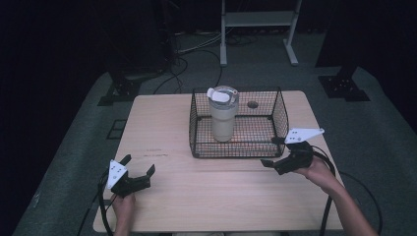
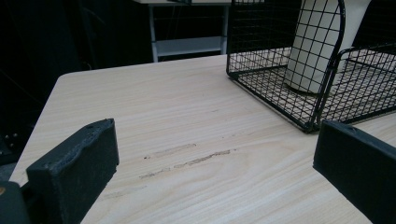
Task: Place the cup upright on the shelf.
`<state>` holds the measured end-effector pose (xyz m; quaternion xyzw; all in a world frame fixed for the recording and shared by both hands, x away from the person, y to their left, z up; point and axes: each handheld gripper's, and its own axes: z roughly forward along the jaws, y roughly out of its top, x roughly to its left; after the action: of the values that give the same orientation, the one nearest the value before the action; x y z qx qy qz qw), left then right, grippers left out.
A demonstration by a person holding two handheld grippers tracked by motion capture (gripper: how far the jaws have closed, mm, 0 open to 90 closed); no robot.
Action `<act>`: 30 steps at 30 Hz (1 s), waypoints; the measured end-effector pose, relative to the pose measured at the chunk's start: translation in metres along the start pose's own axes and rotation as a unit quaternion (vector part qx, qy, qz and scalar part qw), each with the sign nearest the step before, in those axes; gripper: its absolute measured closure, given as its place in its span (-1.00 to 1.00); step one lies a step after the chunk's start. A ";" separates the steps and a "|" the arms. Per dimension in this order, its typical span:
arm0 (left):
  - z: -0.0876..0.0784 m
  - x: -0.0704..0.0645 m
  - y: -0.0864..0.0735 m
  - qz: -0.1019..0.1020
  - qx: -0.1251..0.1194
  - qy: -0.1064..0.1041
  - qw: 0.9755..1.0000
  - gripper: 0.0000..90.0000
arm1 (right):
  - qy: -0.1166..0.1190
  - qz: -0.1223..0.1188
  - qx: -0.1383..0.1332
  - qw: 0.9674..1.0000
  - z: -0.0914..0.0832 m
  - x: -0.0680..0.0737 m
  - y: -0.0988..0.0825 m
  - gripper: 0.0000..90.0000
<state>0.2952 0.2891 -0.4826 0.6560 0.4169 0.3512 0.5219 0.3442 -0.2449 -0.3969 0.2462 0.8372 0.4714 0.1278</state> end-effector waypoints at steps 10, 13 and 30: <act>0.000 0.000 0.000 0.002 0.003 0.001 1.000 -1.00 | -0.002 0.012 -0.005 1.000 -0.010 0.005 -0.017 -0.84; 0.000 -0.001 0.000 0.003 0.003 0.002 1.000 -1.00 | 0.000 0.015 -0.004 1.000 -0.011 0.007 -0.023 -0.84; 0.000 -0.001 0.000 0.004 0.005 0.001 1.000 -1.00 | -0.006 0.041 -0.006 0.999 -0.015 0.011 -0.057 -0.84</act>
<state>0.2950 0.2877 -0.4826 0.6599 0.4164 0.3524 0.5166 0.3113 -0.2747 -0.4375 0.2822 0.8226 0.4801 0.1148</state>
